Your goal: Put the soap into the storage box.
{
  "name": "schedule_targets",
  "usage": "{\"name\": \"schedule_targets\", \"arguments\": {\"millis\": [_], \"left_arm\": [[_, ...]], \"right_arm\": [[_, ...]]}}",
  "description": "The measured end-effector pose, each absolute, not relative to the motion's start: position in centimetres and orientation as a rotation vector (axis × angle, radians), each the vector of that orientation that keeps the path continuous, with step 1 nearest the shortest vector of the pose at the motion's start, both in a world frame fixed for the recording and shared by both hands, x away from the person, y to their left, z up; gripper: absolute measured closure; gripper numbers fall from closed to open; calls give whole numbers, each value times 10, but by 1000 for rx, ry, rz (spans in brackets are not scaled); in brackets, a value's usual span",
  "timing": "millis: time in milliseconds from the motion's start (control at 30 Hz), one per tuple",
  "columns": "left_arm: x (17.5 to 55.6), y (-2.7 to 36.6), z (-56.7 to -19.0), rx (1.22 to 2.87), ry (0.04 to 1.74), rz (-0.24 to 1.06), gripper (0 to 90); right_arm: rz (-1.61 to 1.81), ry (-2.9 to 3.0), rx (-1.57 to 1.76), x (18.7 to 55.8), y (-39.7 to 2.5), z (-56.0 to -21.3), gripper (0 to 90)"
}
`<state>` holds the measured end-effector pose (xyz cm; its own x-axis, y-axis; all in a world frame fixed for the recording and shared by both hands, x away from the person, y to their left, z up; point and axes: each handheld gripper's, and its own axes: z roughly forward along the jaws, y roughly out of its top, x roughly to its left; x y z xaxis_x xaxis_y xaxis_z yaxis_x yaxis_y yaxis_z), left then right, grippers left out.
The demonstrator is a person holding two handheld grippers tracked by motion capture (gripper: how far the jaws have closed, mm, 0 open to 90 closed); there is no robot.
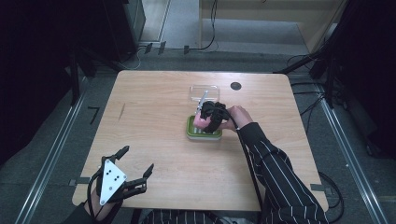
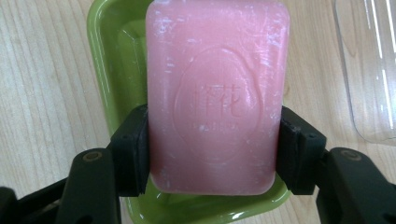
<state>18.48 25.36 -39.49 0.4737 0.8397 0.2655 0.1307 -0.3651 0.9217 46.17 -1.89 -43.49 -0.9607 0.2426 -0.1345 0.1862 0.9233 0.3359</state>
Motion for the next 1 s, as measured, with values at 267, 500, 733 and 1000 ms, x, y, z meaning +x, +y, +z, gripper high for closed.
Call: {"name": "schedule_targets", "arguments": {"millis": [267,500,733,1000], "left_arm": [[185,253,-395,1799,823,962,133],[185,253,-395,1799,823,963,133],[185,253,-395,1799,823,962,133],[185,253,-395,1799,822,963,132]], "right_arm": [[473,2925,347,463,-20,-438,388],[472,2930,341,464,-21,-441,388],[463,2940,321,465,-20,-444,387],[454,2943,296,464,-17,-446,387]]}}
